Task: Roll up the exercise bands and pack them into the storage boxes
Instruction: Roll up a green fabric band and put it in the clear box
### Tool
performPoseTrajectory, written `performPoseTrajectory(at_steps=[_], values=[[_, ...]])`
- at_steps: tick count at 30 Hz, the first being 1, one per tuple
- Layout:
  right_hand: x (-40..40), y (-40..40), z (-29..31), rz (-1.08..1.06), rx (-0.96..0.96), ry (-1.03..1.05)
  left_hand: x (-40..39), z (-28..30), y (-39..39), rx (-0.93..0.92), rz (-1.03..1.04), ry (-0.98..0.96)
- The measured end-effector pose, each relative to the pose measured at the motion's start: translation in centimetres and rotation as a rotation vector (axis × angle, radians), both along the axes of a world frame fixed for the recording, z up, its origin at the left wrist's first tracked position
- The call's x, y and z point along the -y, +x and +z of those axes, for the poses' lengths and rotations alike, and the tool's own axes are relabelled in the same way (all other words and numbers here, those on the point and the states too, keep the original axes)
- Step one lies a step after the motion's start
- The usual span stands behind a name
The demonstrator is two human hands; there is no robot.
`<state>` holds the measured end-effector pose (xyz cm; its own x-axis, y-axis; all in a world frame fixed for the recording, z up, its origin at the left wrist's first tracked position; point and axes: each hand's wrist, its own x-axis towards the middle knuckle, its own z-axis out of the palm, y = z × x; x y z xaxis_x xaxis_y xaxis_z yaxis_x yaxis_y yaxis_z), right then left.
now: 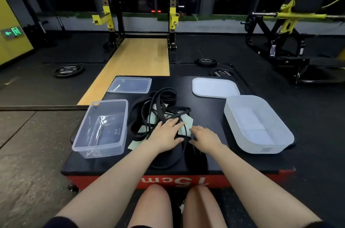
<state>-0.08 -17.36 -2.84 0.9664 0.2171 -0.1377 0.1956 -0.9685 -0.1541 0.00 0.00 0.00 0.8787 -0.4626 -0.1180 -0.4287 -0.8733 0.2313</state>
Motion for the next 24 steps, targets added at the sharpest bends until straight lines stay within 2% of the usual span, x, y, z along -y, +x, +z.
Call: performPoseTrajectory(at_steps=[7,11,17,24], values=[[0.0,1.9,-2.1,0.027,0.071,-0.028,3.3,-2.4,1.7,0.052,-0.090,0.210],[-0.2,2.6,-3.2,0.086,0.123,-0.041,3.2,-4.0,1.3,0.043,-0.072,0.347],[-0.7,2.8,-3.4,0.126,0.154,-0.151,0.8,-4.1,1.2,0.093,-0.056,0.415],[-0.1,1.4,-3.6,-0.032,0.151,0.024,-0.1,-4.2,0.6,0.092,-0.029,0.391]])
